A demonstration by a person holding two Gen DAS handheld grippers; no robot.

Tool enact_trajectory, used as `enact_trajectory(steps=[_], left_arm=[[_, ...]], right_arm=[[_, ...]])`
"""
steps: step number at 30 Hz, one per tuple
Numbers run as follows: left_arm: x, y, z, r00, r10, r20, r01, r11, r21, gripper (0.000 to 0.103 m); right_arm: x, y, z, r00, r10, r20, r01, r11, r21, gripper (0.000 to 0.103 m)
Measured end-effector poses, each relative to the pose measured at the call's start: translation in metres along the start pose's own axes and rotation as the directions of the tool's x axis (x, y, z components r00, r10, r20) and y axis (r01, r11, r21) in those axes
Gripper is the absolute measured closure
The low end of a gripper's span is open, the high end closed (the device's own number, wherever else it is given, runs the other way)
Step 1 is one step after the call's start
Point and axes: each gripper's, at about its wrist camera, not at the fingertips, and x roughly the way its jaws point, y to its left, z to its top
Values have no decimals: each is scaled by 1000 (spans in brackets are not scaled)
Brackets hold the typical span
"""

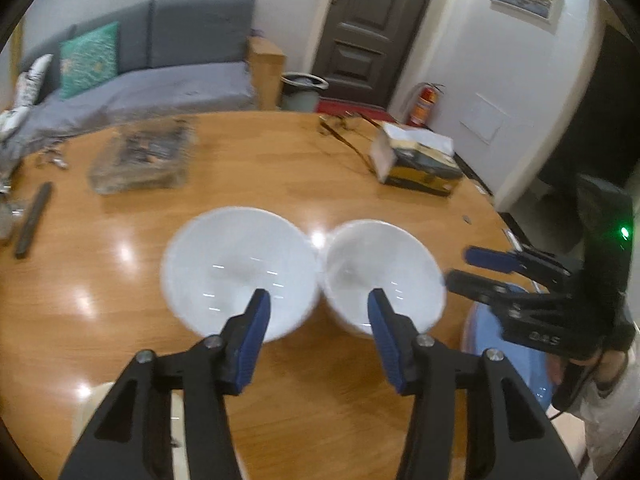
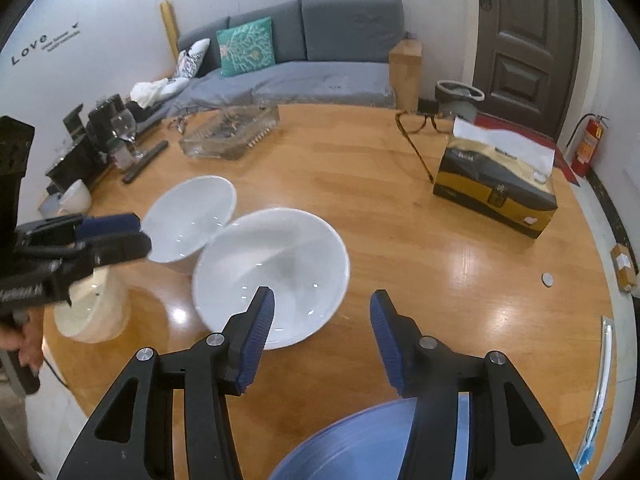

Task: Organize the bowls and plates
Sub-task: 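Move both grippers to the larger white bowl rim and close on it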

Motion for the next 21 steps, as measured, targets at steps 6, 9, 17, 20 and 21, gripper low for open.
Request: enact_trajectory(steps=[6, 9, 17, 20, 21], left_arm=[[31, -8, -9, 998, -21, -67, 21, 1000, -7, 75], [37, -8, -11, 996, -38, -76, 36, 999, -24, 75], [52, -11, -6, 996, -35, -79, 31, 998, -47, 75], [54, -14, -4, 997, -25, -78, 22, 999, -40, 75], [54, -15, -4, 997, -26, -79, 23, 999, -38, 75]], right_arm=[[24, -9, -1, 999, -6, -52, 5, 1000, -11, 58], [34, -11, 1, 997, 15, -79, -15, 1000, -8, 59], [45, -11, 2, 994, 23, -105, -25, 1000, -17, 64], [45, -7, 2, 994, 34, -109, -38, 999, -32, 73], [45, -4, 1, 993, 34, -110, -39, 998, -41, 76]])
